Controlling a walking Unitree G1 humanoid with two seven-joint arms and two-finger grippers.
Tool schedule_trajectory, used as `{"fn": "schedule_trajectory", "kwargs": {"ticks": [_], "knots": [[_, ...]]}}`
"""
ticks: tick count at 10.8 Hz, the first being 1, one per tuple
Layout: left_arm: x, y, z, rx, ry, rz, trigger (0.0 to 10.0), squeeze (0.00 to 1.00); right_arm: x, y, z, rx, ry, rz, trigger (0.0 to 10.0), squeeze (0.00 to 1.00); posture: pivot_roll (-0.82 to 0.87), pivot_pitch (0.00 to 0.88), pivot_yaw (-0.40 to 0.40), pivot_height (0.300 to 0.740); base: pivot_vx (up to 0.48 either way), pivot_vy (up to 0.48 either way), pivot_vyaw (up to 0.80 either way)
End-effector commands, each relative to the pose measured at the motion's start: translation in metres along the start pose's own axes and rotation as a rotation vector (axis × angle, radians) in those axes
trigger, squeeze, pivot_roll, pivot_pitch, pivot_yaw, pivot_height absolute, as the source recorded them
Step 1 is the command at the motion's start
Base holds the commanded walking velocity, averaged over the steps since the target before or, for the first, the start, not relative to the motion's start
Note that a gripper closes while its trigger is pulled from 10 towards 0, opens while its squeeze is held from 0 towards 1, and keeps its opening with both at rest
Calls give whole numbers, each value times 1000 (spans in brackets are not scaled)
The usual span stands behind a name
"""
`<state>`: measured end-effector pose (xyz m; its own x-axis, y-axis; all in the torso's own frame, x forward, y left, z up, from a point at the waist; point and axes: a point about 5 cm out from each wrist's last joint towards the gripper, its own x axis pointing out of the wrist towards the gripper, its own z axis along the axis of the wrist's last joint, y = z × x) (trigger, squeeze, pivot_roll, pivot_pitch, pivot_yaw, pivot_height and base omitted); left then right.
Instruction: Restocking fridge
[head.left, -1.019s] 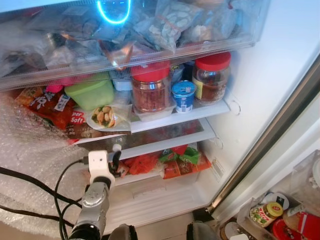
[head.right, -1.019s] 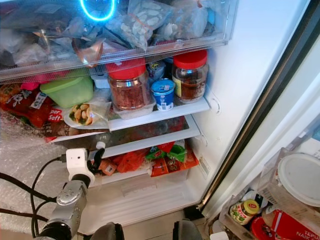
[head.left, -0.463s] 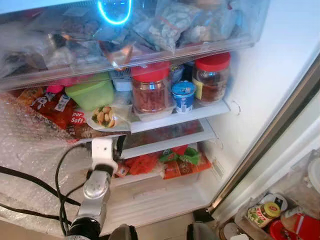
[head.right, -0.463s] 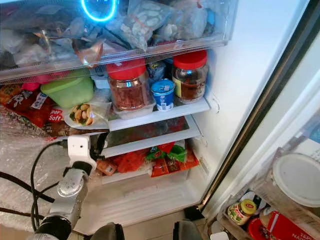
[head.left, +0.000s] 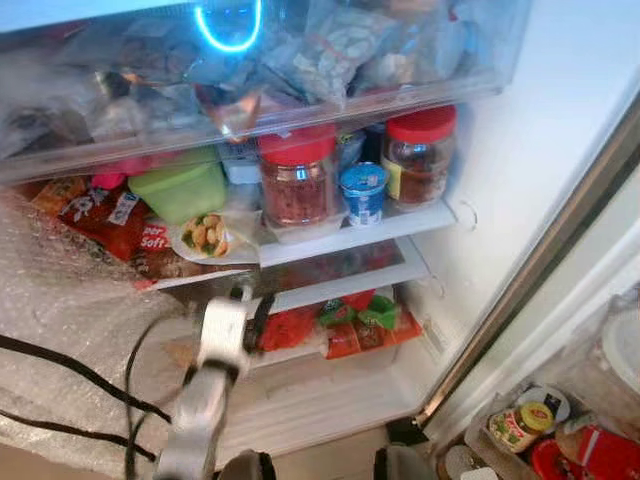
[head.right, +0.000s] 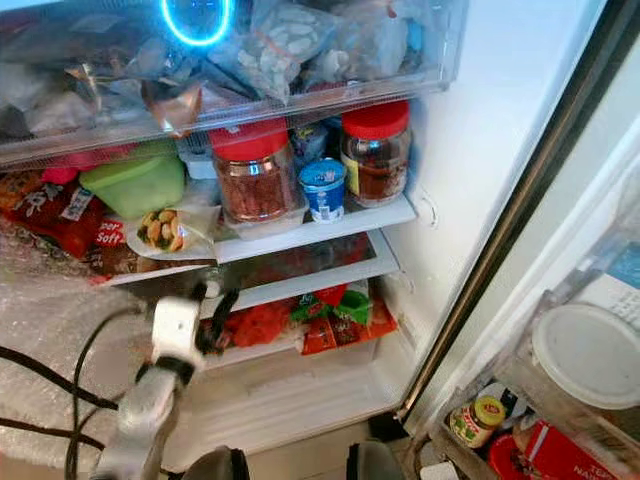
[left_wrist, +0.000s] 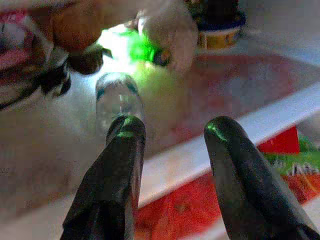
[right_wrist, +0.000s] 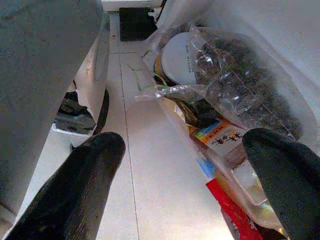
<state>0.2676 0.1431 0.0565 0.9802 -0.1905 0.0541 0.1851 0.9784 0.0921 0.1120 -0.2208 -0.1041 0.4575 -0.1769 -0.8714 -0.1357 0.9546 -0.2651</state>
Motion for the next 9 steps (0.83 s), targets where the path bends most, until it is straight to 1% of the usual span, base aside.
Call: {"fn": "schedule_trajectory", "kwargs": {"ticks": [1,2,4,5,9], "knots": [[-4,2,0,13,6,4,10000,0,-2,18,-7,-7,25,60,10000,0,-106,58,74,650,0,0,0],[-10,4,0,10,9,31,10000,0,-2,18,-7,-9,27,59,10000,0,-103,54,74,650,0,0,0],[-10,2,1,1,13,37,10000,0,-2,18,-7,-13,25,63,10000,0,-103,46,74,650,-313,0,0],[-11,-2,2,-7,20,31,10000,0,-2,18,-7,-9,23,64,10000,0,-112,35,79,650,-330,0,0],[-13,-1,1,-17,32,51,10000,0,-2,19,-7,-10,24,69,10000,0,-111,21,80,650,-372,0,0]]}}
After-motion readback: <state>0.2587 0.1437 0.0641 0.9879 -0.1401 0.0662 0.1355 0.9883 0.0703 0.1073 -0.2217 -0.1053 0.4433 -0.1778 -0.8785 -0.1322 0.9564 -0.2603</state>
